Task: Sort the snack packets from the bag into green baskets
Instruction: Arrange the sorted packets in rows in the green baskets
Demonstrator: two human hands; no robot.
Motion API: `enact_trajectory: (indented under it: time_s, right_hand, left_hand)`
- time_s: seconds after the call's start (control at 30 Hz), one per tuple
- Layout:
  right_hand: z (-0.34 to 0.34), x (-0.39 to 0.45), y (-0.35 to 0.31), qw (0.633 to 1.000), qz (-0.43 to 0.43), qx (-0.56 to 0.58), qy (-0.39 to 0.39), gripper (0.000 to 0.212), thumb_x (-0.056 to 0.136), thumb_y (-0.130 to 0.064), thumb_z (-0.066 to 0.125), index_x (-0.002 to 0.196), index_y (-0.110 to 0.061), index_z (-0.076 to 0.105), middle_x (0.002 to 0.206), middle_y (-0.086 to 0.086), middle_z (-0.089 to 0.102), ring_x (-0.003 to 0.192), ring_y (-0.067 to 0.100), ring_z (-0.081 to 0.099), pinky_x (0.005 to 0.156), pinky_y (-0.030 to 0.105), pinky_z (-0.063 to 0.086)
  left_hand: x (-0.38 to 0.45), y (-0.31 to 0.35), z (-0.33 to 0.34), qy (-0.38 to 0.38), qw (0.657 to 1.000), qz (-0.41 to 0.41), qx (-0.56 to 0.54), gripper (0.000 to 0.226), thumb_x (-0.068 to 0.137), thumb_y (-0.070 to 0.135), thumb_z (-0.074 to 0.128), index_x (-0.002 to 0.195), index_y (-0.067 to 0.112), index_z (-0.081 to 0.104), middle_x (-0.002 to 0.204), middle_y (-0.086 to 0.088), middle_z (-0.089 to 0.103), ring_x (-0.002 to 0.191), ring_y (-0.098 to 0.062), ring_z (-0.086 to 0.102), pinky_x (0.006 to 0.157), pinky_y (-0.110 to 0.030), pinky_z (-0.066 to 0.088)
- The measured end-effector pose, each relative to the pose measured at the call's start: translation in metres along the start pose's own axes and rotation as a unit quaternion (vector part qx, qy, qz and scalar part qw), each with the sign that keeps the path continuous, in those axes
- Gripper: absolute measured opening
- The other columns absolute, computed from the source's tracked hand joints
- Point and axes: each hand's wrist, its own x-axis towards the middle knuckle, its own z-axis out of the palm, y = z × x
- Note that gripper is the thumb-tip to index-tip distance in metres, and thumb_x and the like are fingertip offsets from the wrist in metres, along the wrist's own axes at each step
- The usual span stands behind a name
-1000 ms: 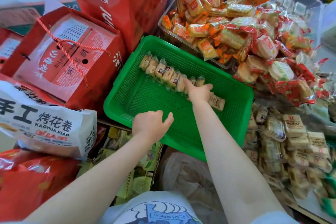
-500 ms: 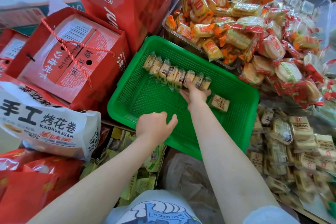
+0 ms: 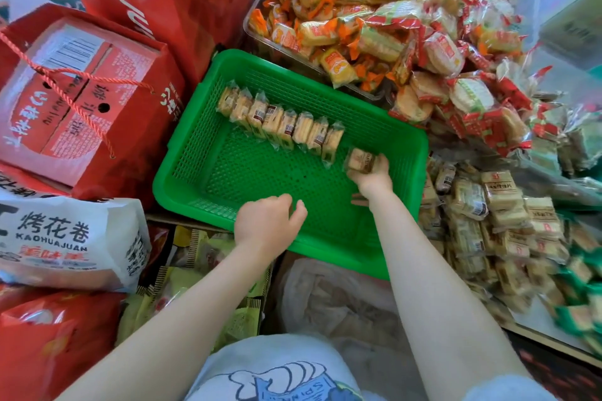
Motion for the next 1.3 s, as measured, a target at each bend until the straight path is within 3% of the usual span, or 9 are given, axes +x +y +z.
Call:
enact_trajectory:
  time_s: [0.23, 0.37, 0.5, 0.63, 0.8, 0.9, 1.1, 1.17, 1.3]
  right_hand:
    - [0.012, 0.013, -0.002, 0.996, 0.053, 0.061, 0.027, 0.028, 0.104, -0.018, 0.047, 0.125, -0.031, 0.035, 0.137, 0.013, 0.052, 0.103, 0.037, 0.064, 0.057, 0.040, 0.058]
    - [0.018, 0.017, 0.008, 0.997, 0.044, 0.045, 0.050, 0.070, 0.101, -0.021, 0.056, 0.156, -0.024, 0.012, 0.144, 0.017, 0.048, 0.096, 0.039, 0.069, 0.067, 0.048, 0.062]
    - [0.015, 0.019, 0.016, 1.000, 0.019, 0.012, 0.011, 0.082, 0.089, -0.033, 0.076, 0.153, -0.018, 0.027, 0.143, 0.011, 0.052, 0.113, 0.036, 0.063, 0.068, 0.043, 0.063]
    - [0.019, 0.018, 0.023, 1.000, -0.002, 0.002, 0.025, 0.078, 0.079, -0.031, 0.085, 0.138, -0.014, 0.036, 0.134, 0.012, 0.054, 0.115, 0.034, 0.057, 0.088, 0.052, 0.058]
    - [0.020, 0.015, 0.017, 0.994, -0.018, 0.047, 0.093, 0.061, 0.086, -0.024, 0.078, 0.129, -0.010, 0.037, 0.117, 0.010, 0.056, 0.096, 0.037, 0.068, 0.076, 0.054, 0.060]
    - [0.016, 0.018, 0.006, 0.985, -0.050, 0.058, 0.153, 0.051, 0.094, -0.021, 0.067, 0.134, -0.008, 0.037, 0.112, 0.008, 0.059, 0.097, 0.031, 0.067, 0.088, 0.051, 0.057]
    - [0.031, 0.011, -0.007, 0.982, -0.135, 0.104, 0.077, 0.020, 0.094, -0.041, 0.063, 0.105, -0.025, 0.061, 0.110, 0.003, 0.070, 0.099, 0.028, 0.070, 0.093, 0.049, 0.056]
    - [0.035, 0.003, -0.005, 0.983, -0.101, 0.145, 0.057, 0.030, 0.097, -0.042, 0.059, 0.122, -0.025, 0.062, 0.119, 0.003, 0.065, 0.096, 0.031, 0.071, 0.089, 0.047, 0.058]
    - [0.043, -0.011, -0.015, 0.923, 0.041, 0.360, -0.131, 0.062, 0.105, -0.038, 0.050, 0.158, -0.035, 0.018, 0.140, 0.026, 0.051, 0.094, 0.034, 0.070, 0.080, 0.041, 0.061]
  left_hand:
    - [0.001, 0.003, 0.002, -0.016, 0.999, -0.018, 0.028, 0.048, 0.102, 0.050, 0.032, 0.074, 0.018, 0.054, 0.057, 0.004, 0.050, 0.045, -0.018, 0.045, 0.041, -0.026, 0.025]
    - [0.002, 0.005, 0.004, -0.026, 0.999, -0.025, 0.026, 0.049, 0.101, 0.052, 0.032, 0.073, 0.018, 0.054, 0.058, 0.004, 0.052, 0.045, -0.018, 0.047, 0.040, -0.025, 0.029]
    - [0.002, 0.004, 0.006, -0.026, 0.999, -0.027, 0.027, 0.049, 0.101, 0.051, 0.033, 0.070, 0.018, 0.054, 0.056, 0.004, 0.051, 0.045, -0.019, 0.047, 0.041, -0.025, 0.030]
    - [0.002, 0.005, 0.006, -0.027, 0.999, -0.026, 0.030, 0.049, 0.100, 0.051, 0.033, 0.070, 0.018, 0.053, 0.056, 0.003, 0.051, 0.045, -0.020, 0.049, 0.041, -0.025, 0.032]
    - [0.002, 0.005, 0.005, -0.029, 0.999, -0.027, 0.034, 0.049, 0.100, 0.052, 0.032, 0.069, 0.019, 0.052, 0.056, 0.004, 0.050, 0.045, -0.020, 0.048, 0.041, -0.025, 0.032]
    - [0.002, 0.005, 0.006, -0.028, 0.999, -0.024, 0.037, 0.050, 0.100, 0.052, 0.032, 0.070, 0.019, 0.054, 0.055, 0.004, 0.051, 0.044, -0.020, 0.047, 0.041, -0.024, 0.030]
    - [0.001, 0.006, 0.005, -0.030, 0.998, -0.029, 0.038, 0.050, 0.100, 0.052, 0.033, 0.069, 0.018, 0.052, 0.056, 0.003, 0.051, 0.045, -0.020, 0.046, 0.041, -0.025, 0.030]
    - [0.001, 0.006, 0.004, -0.028, 0.998, -0.025, 0.041, 0.050, 0.101, 0.052, 0.032, 0.068, 0.018, 0.050, 0.056, 0.003, 0.050, 0.044, -0.019, 0.044, 0.041, -0.024, 0.028]
    - [0.001, 0.005, 0.004, -0.030, 0.998, -0.024, 0.040, 0.050, 0.101, 0.052, 0.032, 0.069, 0.018, 0.050, 0.056, 0.004, 0.051, 0.045, -0.019, 0.047, 0.041, -0.025, 0.029]
